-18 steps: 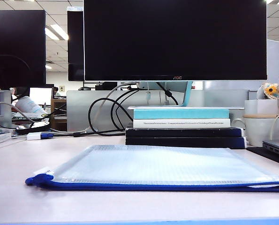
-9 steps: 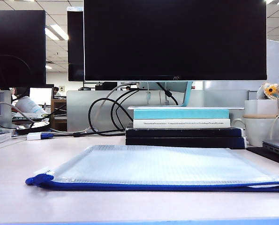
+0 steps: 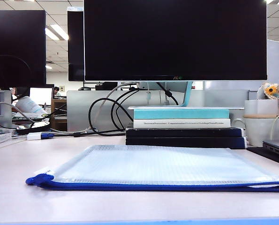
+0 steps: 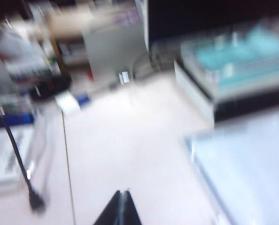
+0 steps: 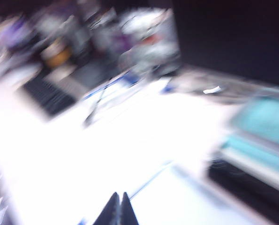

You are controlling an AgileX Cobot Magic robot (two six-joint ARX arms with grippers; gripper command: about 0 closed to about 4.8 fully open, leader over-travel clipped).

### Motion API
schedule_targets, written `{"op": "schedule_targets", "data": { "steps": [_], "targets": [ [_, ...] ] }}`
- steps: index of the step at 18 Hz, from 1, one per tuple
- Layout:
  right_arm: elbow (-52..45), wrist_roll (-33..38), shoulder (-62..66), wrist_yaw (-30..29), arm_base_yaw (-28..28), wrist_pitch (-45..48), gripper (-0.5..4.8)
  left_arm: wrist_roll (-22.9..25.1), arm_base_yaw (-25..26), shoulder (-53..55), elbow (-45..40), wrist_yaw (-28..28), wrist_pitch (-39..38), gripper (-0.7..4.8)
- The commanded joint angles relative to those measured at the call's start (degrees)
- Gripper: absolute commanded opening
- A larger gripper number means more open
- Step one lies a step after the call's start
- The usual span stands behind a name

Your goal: Pick up the transparent plastic file bag with a blue zipper and close its zipper.

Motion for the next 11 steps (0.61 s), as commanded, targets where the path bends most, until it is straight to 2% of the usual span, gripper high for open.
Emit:
{"op": "schedule_targets", "data": {
  "steps": [1,3,6,7,11],
  "targets": [
    [6.1,-6.9,7.6,7.5,9.8,-6.4,-0.02,2.7,0.0,4.3,2.9,0.3,-6.3,-0.05],
    [9.6,-9.5,12.8,9.1,14.6,-10.1,-0.02,2.7,0.0,6.5,4.6,0.2,-8.0,-0.05],
    [12.8,-9.6,18.9,10.0,17.8,-13.6,-0.02,5.9,-1.3,7.8,6.5,0.4,-9.9,-0.05],
    [15.0,-9.6,24.8,10.0,20.7,-15.0,-0.01,8.0,-5.6,9.2,6.7,0.1,-11.9,-0.05],
    [16.8,-11.0,30.5,9.8,22.4,-16.8,-0.01,8.7,-10.7,12.1,6.7,-2.3,-13.0,-0.05]
  ]
}}
